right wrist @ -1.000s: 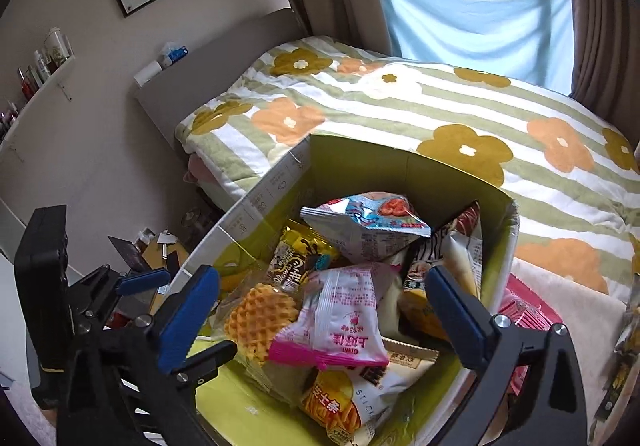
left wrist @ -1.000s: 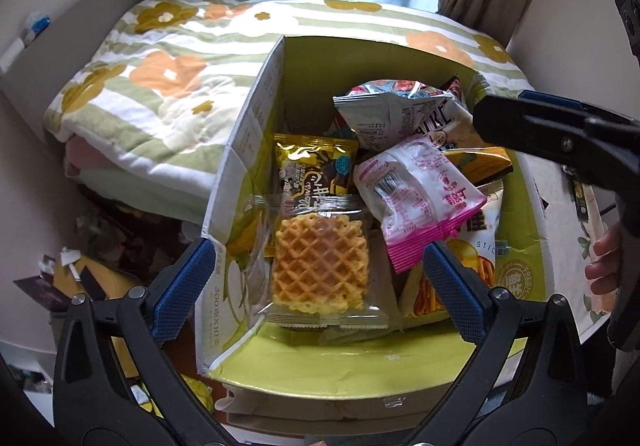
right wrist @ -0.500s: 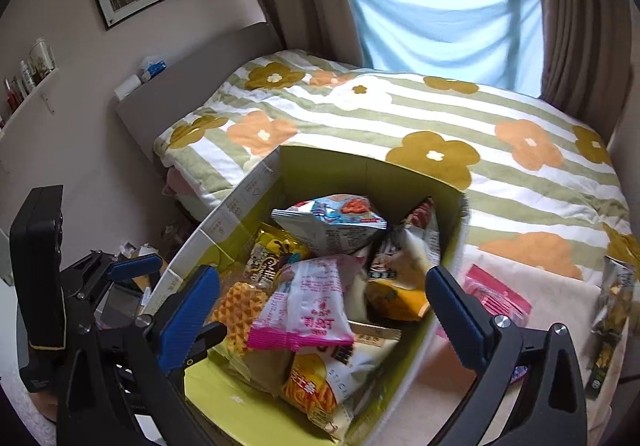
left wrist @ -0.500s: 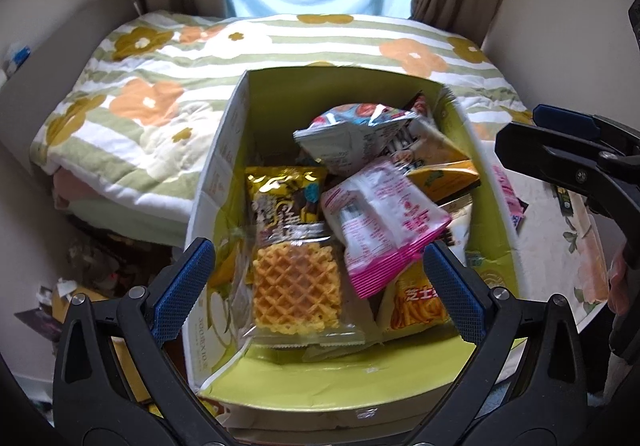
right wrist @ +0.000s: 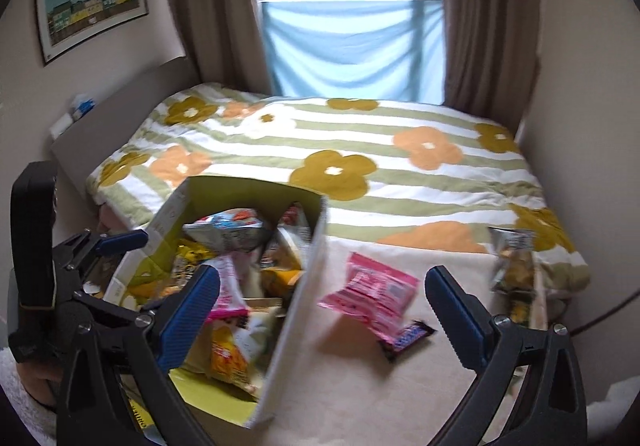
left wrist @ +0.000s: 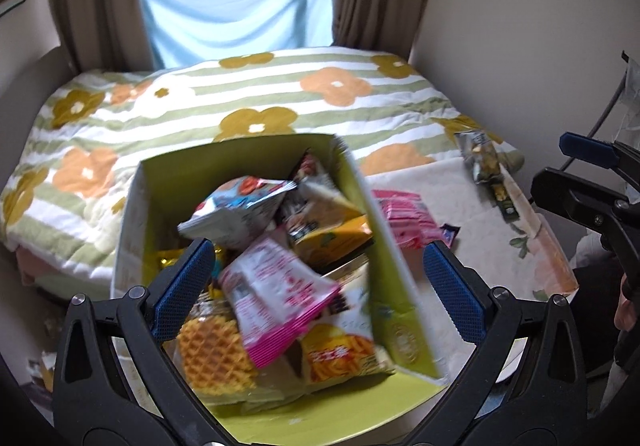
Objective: Organize snacks
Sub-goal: 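Grasp the pink striped packet with left tool while right tool grasps the Snickers bar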
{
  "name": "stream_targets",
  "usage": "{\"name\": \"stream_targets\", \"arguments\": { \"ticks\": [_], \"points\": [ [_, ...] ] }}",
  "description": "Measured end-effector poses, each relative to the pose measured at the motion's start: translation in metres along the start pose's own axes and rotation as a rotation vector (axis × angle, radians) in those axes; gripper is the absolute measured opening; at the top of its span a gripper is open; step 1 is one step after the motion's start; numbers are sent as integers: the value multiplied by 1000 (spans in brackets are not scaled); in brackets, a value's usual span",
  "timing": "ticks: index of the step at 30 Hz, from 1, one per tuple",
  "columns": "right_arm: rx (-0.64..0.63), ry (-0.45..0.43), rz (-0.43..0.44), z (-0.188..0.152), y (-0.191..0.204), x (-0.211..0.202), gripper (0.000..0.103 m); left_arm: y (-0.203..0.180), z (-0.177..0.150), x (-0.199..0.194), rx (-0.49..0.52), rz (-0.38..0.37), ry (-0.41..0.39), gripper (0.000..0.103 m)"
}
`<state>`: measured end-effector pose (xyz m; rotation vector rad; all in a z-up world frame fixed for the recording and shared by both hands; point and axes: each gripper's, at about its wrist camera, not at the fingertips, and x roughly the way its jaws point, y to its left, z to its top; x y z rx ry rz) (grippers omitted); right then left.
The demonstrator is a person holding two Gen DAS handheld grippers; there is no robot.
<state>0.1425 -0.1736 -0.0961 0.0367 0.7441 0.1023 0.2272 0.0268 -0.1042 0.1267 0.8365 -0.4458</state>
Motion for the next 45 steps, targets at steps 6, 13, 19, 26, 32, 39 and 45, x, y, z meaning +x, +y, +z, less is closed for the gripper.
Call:
{"name": "stream_targets", "arguments": {
  "ticks": [6,13,19,26,32,39,45],
  "points": [
    [52,-17,-66,-5,-48,-17,102,-36,16,4,22,-30,-14,103],
    [90,-14,-47,-8,-115,-18,102,-82,31,27,-20,-2,-1,103],
    [78,40,-16,-13,-175,0,102,-125,43,66,-57,42,52,103],
    [68,111,26,-32,-227,32,102,-161,49,120,-52,118,144,103],
    [79,158,55,-49,-246,58,102,-173,45,161,-24,145,244,103],
    [163,208,54,-74,-257,87,102,-174,35,209,24,165,324,103],
    [218,234,41,-89,-258,106,102,-167,25,240,67,196,377,103]
  ]
}}
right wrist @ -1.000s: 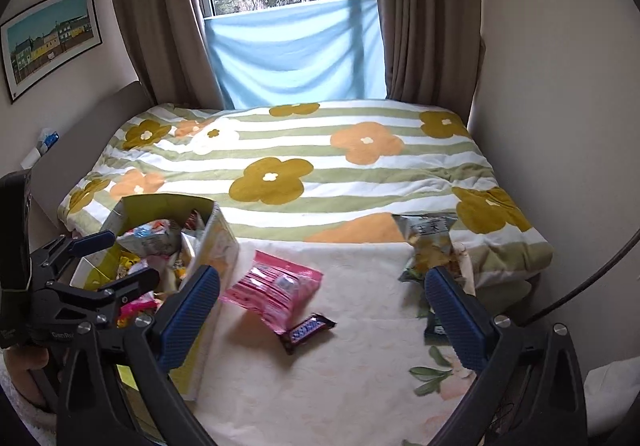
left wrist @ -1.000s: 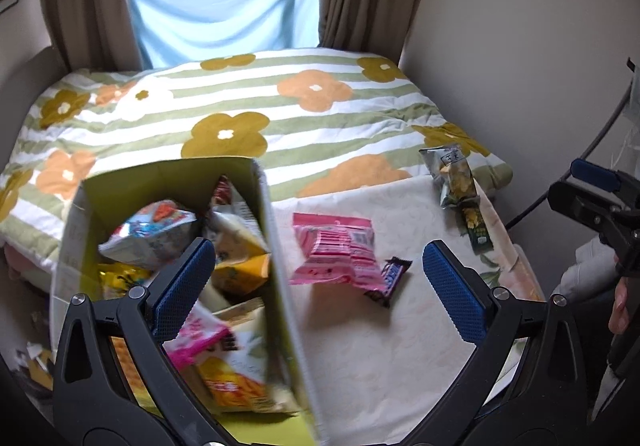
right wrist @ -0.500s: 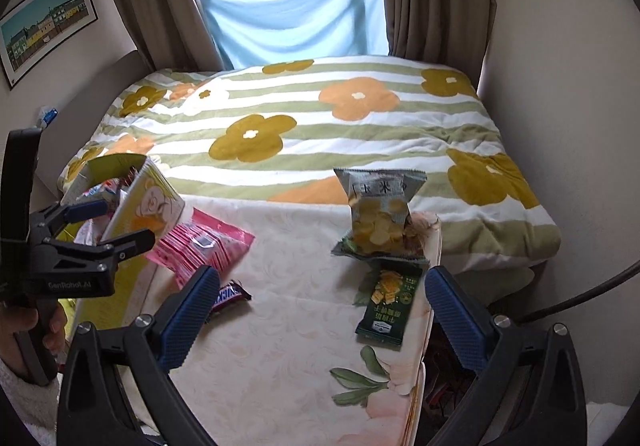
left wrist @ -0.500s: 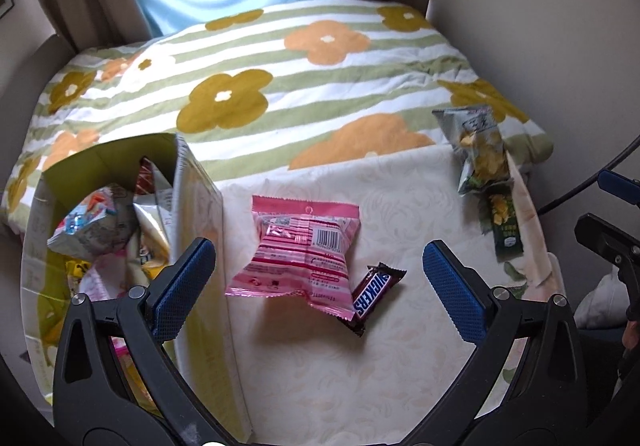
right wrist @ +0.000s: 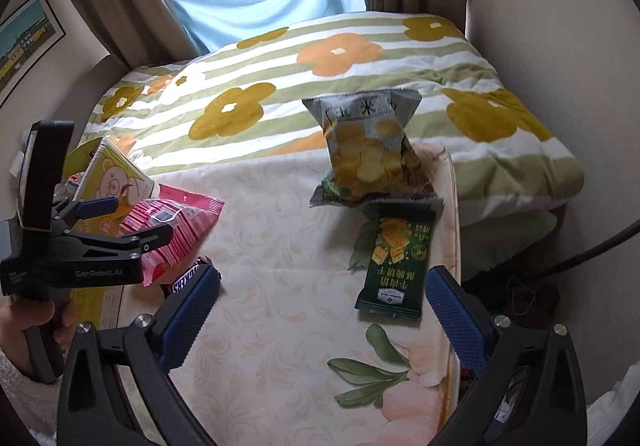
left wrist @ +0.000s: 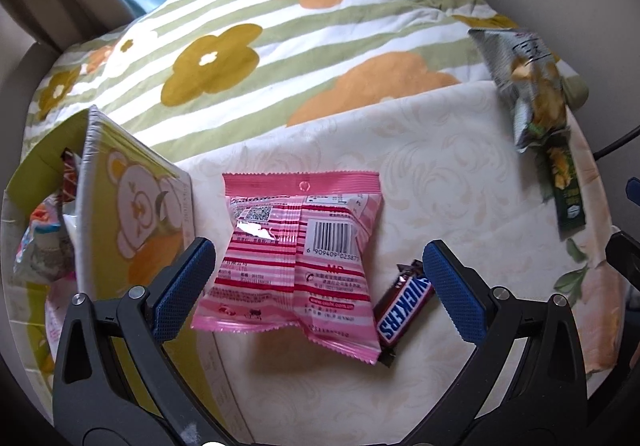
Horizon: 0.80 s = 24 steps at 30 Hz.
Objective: Organize snacks
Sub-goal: 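Grasp the pink striped packet with left tool while right tool grasps the Snickers bar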
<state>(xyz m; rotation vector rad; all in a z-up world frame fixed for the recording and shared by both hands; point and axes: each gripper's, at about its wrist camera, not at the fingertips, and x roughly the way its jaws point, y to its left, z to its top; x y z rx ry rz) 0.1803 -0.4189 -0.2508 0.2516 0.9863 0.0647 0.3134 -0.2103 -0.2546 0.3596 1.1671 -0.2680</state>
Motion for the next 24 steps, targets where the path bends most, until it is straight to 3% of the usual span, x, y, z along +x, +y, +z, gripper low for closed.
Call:
{"name": "stream_targets", "arguments": {
  "ticks": [5,11,16,24],
  "points": [
    [51,13,10,-7,4,15,102,1,4,22,35,9,47,102],
    [18,44,14,-11,24,26,102,10,10,41,17,-27,109,99],
    [28,52,27,-9,34,34,102,21,8,57,-18,-68,159,84],
    [44,82,55,-16,58,55,102,25,6,53,4,-100,150,69]
  ]
}}
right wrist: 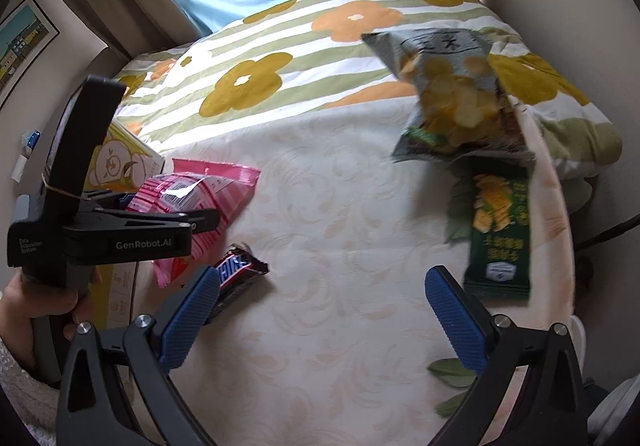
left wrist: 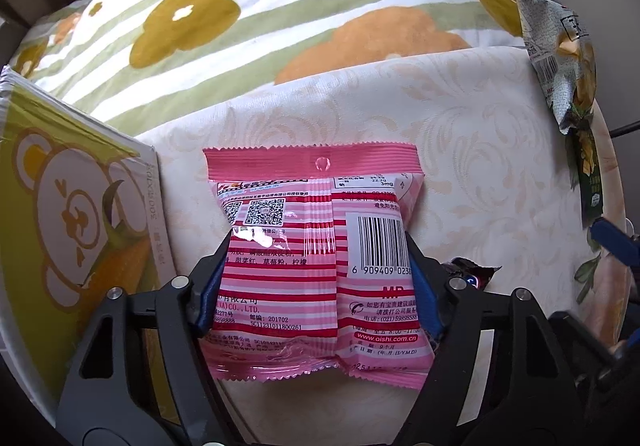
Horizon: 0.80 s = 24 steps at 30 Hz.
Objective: Organize snacks
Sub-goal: 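Grasp the pink striped packet with left tool while right tool grasps the Snickers bar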
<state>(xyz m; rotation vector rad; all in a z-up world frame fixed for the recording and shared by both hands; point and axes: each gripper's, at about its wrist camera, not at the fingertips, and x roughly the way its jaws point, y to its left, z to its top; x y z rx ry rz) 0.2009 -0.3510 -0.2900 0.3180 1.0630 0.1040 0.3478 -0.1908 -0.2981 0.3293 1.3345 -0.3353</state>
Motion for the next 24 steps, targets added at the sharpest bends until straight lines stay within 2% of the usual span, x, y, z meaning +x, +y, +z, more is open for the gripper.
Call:
{"name": "stream_targets", "arguments": {
  "ticks": [3,10,14,18,24],
  "points": [
    [7,11,0,-5,10,6,102,-1,0,-8,1,-30,-22,65],
    [20,37,9,-19,30,20,100,-3,7,-40,27,-42,-106,65],
    [13,40,6,-22,45,28,89,4,11,-58,11,-62,-147,65],
    [11,35,-1,-22,60,37,72,13,12,-70,-10,-83,-171,65],
    [-18,17,-40,-17,77,50,61,23,10,-79,-42,-132,-201,65]
  ]
}}
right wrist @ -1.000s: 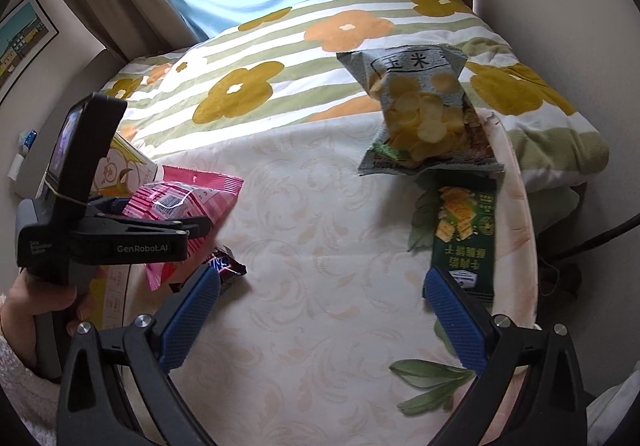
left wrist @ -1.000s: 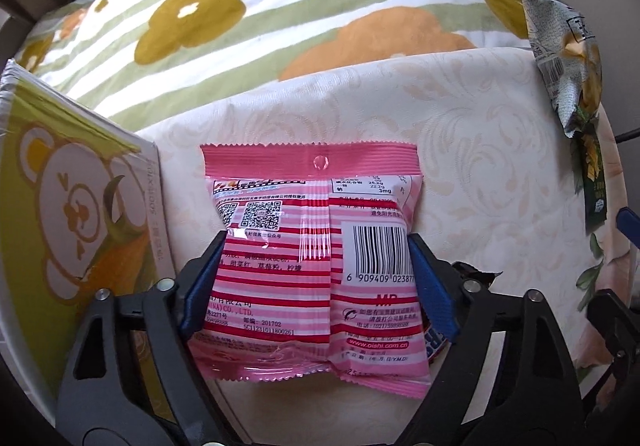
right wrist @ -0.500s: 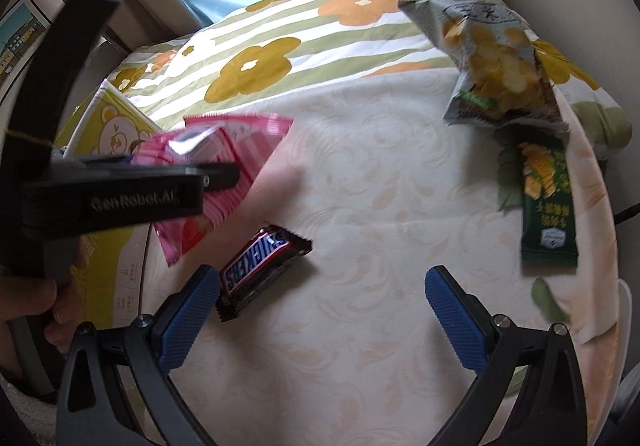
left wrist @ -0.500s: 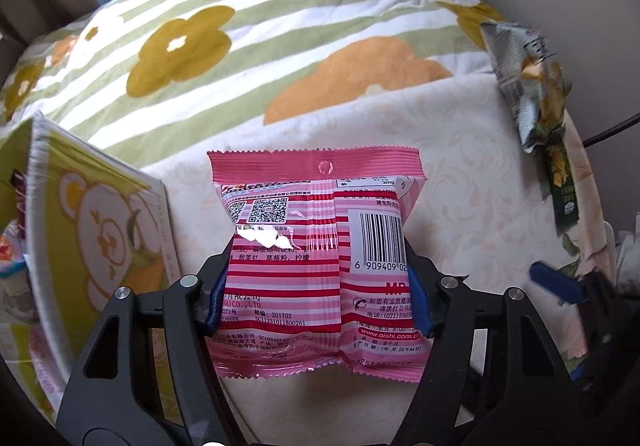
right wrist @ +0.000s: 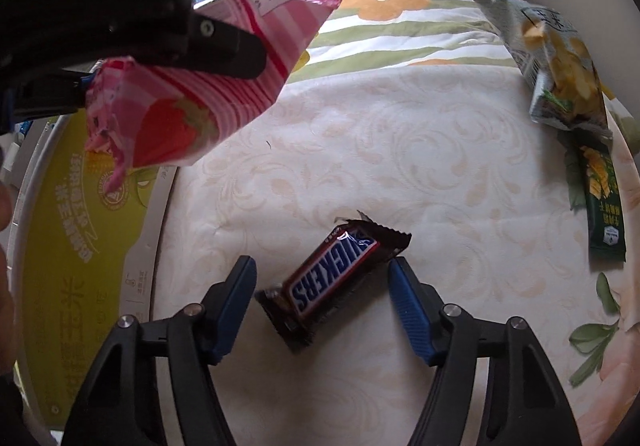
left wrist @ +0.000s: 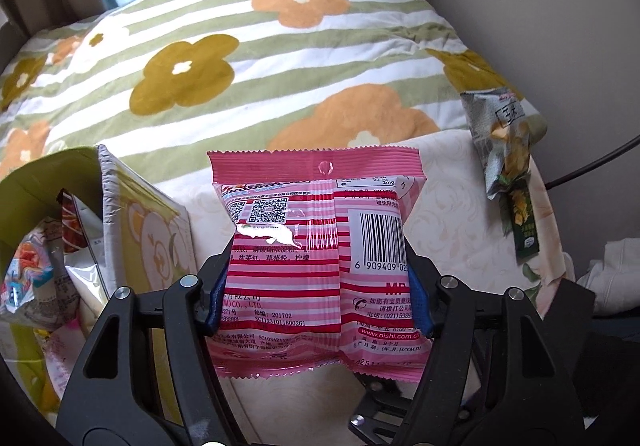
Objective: Organize snacks
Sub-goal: 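Grasp the pink striped packet with left tool while right tool grasps the Snickers bar, then carry the pink packet toward the box with left tool while right tool carries Snickers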
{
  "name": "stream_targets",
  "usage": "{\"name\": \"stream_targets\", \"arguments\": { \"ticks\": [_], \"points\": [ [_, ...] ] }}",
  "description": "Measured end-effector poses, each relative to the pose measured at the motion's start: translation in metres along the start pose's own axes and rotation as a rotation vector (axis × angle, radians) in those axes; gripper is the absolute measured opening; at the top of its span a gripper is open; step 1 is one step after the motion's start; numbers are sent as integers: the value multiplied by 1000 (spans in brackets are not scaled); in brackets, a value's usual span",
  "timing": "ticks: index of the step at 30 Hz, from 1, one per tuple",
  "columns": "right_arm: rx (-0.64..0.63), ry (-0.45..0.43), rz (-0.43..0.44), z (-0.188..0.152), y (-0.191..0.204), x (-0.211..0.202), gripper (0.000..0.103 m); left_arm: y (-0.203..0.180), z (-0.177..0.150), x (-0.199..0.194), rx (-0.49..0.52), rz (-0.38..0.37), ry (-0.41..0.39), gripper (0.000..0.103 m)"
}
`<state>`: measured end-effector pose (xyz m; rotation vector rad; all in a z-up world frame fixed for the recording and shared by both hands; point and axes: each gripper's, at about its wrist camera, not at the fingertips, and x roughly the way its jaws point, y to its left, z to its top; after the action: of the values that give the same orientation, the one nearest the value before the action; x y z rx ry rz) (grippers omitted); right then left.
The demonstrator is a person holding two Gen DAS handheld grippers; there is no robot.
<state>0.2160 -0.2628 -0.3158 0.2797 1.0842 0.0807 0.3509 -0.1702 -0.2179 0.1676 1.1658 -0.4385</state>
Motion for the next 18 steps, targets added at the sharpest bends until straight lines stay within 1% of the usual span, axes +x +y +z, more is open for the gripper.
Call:
{"name": "stream_targets", "arguments": {
  "ticks": [4,5,6,7,9,12,18],
  "points": [
    [-71,-16,-61,0,12,4,51,4,0,-5,-27,-31,-16,65],
    [-95,-21,-82,-2,15,5,45,5,0,-5,-30,-35,-16,65],
    [-124,-26,-103,-3,16,4,35,5,1,-5,-33,-36,-17,65],
    [-151,-31,-112,-5,18,4,31,5,1,-5,-36,-38,-18,65],
    [-169,-35,-108,-8,17,4,30,5,1,-5,-37,-37,-19,65],
    [-153,-38,-88,-9,10,-2,30,4,1,-5,-41,-30,-19,65],
    [-142,-53,-84,0,-10,-22,29,-2,1,-9,-62,-21,-28,65]
  ]
}}
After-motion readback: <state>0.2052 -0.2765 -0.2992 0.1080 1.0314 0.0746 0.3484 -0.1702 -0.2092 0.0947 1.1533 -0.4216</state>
